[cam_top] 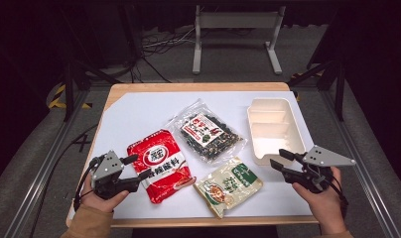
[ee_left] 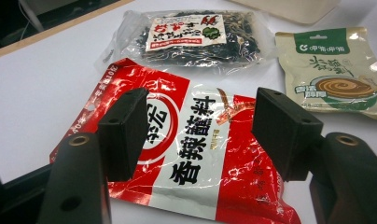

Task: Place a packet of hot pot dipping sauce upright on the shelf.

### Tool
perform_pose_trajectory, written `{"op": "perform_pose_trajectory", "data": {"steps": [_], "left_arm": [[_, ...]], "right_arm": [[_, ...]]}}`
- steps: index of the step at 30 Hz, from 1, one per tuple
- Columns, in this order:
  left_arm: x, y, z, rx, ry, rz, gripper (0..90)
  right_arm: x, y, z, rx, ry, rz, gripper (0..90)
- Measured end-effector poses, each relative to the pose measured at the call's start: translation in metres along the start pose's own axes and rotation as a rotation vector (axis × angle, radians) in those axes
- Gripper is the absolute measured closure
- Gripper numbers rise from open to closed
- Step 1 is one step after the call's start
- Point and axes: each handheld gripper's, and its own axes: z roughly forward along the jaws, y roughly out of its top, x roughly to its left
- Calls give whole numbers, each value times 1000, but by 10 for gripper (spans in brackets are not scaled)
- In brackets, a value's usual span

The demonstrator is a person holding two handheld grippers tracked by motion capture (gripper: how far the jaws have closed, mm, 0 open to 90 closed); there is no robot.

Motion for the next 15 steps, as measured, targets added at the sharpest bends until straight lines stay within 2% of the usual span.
{"op": "perform_pose_trajectory", "data": {"steps": [8,11,15], "left_arm": [[0,0,0,2,3,-2,351],[-1,1,0,4,1,-1,348],[-1,1,0,3,1,1,346]], "right_arm": [[0,2,-1,9,15,13,510],[1,6,1,17,43,36,498],[3,10,5,35,61,42,489]]}}
